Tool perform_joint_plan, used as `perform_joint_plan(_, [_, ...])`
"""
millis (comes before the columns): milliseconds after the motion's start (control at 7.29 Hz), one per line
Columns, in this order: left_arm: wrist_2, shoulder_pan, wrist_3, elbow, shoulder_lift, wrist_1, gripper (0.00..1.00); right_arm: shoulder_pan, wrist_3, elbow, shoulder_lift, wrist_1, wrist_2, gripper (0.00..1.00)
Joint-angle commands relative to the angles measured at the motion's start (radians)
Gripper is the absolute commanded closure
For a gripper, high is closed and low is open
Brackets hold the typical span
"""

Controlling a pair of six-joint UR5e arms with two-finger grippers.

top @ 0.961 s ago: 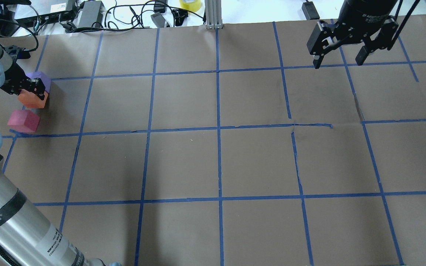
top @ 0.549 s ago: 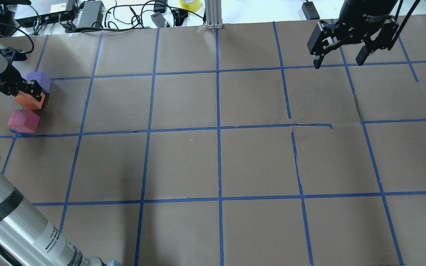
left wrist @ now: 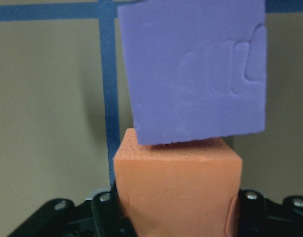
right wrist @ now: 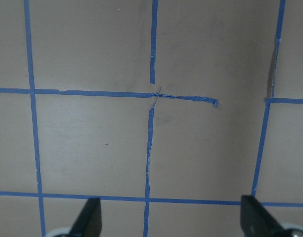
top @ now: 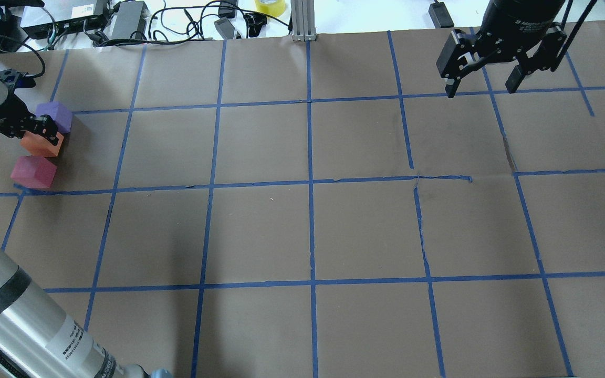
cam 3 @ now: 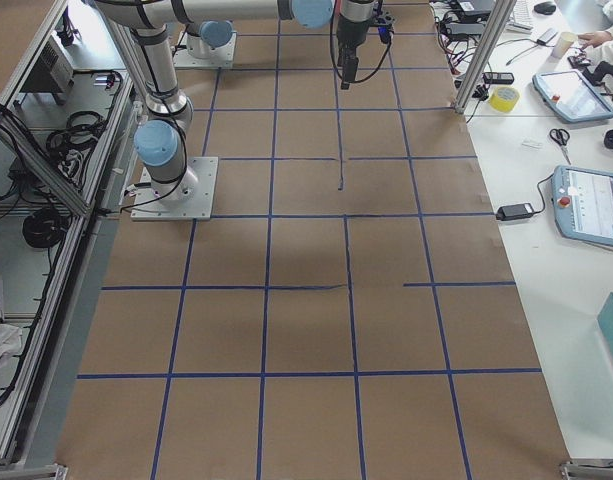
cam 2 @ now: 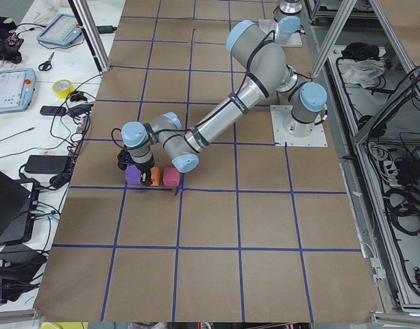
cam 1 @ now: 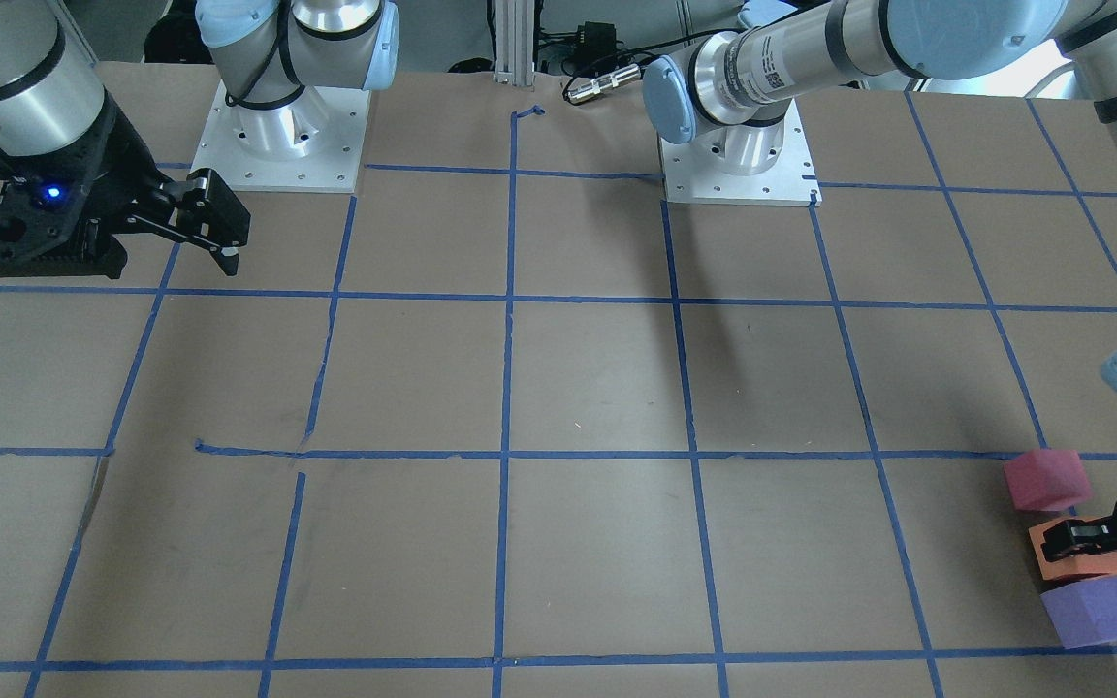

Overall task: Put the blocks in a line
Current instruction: 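Place the orange cube between the purple and pink cubes with the left gripper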

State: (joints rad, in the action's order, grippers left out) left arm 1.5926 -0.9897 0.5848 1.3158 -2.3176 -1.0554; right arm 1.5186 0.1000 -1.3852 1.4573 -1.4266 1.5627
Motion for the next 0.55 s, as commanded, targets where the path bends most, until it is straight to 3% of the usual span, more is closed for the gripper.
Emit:
perform_joint_plan(0, [-0.016, 0.000, -0.005, 0.011, -0.003, 0.001, 1.00, 0.000, 0.000, 0.000, 0.000, 0.000, -0.001, 0.00])
perform_joint_plan(412, [-0.007, 0.000, -0.016, 0.017, -0.008, 0.025, 1.00, 0.000, 0.001, 0.000, 0.000, -0.002, 0.000, 0.00])
